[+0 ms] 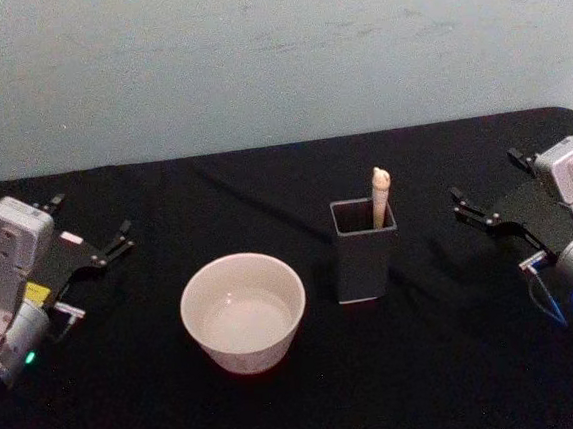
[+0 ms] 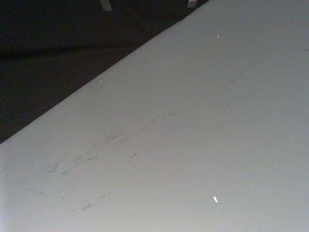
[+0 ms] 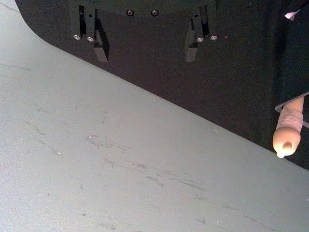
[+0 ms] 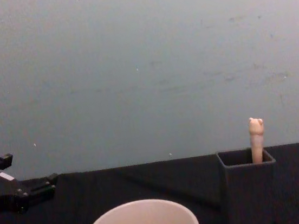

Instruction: Pick up the stirring spoon with one hand, stir inside the cup, then place it back in its original position.

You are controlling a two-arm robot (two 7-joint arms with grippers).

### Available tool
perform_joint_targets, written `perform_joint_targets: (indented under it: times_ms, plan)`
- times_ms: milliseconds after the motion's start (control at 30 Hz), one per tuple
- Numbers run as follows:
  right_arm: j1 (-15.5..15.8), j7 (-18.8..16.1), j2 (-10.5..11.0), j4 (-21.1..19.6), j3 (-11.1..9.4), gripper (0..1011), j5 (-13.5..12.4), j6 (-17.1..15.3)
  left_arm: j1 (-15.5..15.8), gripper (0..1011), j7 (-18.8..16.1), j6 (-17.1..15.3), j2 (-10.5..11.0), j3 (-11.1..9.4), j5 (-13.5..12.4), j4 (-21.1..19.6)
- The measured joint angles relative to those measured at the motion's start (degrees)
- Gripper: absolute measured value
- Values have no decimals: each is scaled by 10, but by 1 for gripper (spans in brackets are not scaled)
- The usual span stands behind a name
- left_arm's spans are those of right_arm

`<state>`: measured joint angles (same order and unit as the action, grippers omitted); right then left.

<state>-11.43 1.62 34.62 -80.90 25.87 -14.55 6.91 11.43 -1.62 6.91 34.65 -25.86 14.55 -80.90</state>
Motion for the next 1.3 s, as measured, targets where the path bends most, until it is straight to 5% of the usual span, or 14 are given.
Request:
perform_joint_targets:
  times_ms: [1300]
  plan:
    - [0,0,-1,1,-2,1002,0,0,0,1001,0,0,0,0,0,0]
